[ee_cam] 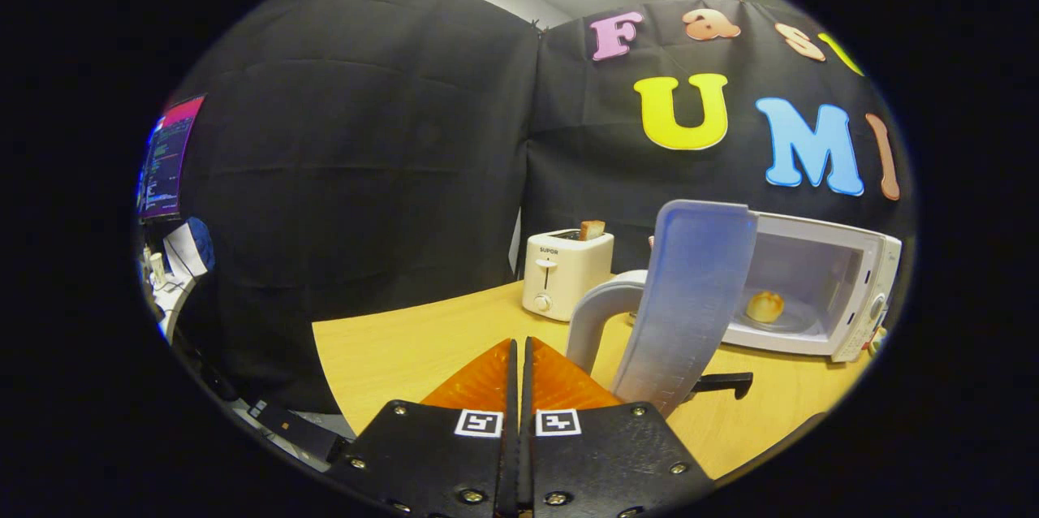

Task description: Open the microwave, put the food inside, and close the microwave door.

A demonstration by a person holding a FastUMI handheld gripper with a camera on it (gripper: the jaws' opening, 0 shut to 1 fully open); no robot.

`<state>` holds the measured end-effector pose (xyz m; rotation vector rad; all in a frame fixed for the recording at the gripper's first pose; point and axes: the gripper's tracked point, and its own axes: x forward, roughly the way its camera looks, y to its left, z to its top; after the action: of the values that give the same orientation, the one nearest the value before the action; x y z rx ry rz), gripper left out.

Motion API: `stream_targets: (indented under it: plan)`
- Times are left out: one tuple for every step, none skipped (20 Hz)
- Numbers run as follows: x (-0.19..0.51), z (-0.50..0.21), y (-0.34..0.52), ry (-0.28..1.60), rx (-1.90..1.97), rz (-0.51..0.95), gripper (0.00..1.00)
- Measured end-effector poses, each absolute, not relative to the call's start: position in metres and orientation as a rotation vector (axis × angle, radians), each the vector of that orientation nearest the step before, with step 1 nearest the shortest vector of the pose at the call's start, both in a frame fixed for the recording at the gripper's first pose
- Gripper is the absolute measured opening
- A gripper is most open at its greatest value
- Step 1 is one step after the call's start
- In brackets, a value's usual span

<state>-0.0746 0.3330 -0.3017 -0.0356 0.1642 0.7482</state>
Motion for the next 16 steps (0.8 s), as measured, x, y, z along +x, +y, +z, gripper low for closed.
stream_targets:
  plan:
    - [-0.076,-0.302,0.327,0.152,-0.043,0.732,0.01]
    - [-0.075,-0.302,0.319,0.154,-0.039,0.717,0.01]
    - [-0.072,-0.304,0.31,0.164,-0.029,0.708,0.01]
    - [-0.07,-0.307,0.301,0.183,-0.016,0.701,0.01]
    - [-0.068,-0.307,0.292,0.202,0.003,0.691,0.01]
    - [-0.066,-0.308,0.279,0.22,0.02,0.678,0.01]
    - [-0.061,-0.309,0.265,0.233,0.031,0.654,0.01]
    - [-0.056,-0.308,0.249,0.242,0.031,0.623,0.01]
    - [-0.049,-0.307,0.235,0.241,0.03,0.593,0.01]
    - [-0.04,-0.308,0.218,0.238,0.022,0.557,0.01]
    - [-0.029,-0.309,0.201,0.239,0.012,0.516,0.01]
    - [-0.019,-0.311,0.183,0.242,0.008,0.48,0.01]
    - [-0.008,-0.314,0.167,0.247,0.004,0.448,0.01]
    - [0.003,-0.316,0.151,0.252,-0.002,0.413,0.01]
    - [0.013,-0.318,0.137,0.255,0.0,0.385,0.01]
    - [0.022,-0.319,0.123,0.255,0.0,0.356,0.01]
